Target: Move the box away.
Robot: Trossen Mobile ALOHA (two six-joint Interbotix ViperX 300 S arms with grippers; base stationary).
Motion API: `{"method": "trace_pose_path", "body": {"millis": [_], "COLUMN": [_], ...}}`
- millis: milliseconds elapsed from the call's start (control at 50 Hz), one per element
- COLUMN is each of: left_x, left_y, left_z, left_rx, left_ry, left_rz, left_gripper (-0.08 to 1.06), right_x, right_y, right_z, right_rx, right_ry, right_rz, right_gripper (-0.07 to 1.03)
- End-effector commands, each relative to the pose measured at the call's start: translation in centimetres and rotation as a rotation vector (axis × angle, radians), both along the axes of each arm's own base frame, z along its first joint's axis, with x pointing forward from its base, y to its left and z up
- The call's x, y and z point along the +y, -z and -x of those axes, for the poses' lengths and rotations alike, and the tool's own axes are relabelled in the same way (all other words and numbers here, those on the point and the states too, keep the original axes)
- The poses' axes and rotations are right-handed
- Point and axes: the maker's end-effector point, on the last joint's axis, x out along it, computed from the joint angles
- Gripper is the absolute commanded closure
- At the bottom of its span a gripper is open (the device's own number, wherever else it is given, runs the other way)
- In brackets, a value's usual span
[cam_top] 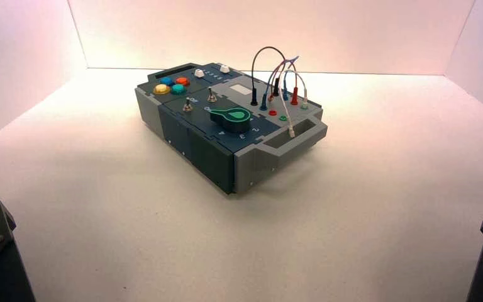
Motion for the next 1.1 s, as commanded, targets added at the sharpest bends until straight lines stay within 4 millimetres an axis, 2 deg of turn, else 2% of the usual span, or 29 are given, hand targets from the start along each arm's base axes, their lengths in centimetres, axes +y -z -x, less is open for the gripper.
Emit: {"method": "trace_pose_path", "body": {"millis": [20,360,500,740,920,1100], "left_x": [-0.1,-0.1,-0.1,-0.3,-0.7,-1.0], "left_y": [-0.8,-0.6,-0.5,-0.4,-0.5,0.3], "left_z": [-0.3,-0.3,-0.2,-0.4,-1.4,-2.6], "left_rx": [-0.026,-0.014,0.007,0.144,0.27,0.447], "left_ry": [0.001,0.002,0.003,0.013,0.021,0.037], "left_rz": [0.004,0.002,-0.002,-0.022,-0.04,-0.075], "left_gripper": [1.01,1.01,1.01,1.01,1.01,1.01], "right_x": [-0.2,-0.1,0.3,3.4,6.0,7.1], "right_y": [-0.6,-0.5,0.1,0.5,2.7,4.6], "right_z": [-0.2,-0.2,0.0,0.2,0.1,-0.7], "right_rx": [-0.011,-0.005,0.058,0.198,0.384,0.56], "right_ry": [0.005,0.006,-0.011,-0.145,-0.236,-0.253], "right_rz": [0.005,0.002,-0.007,-0.005,-0.018,-0.037], "right_gripper": [0.99,0.99,0.98,0.98,0.98,0.98]}}
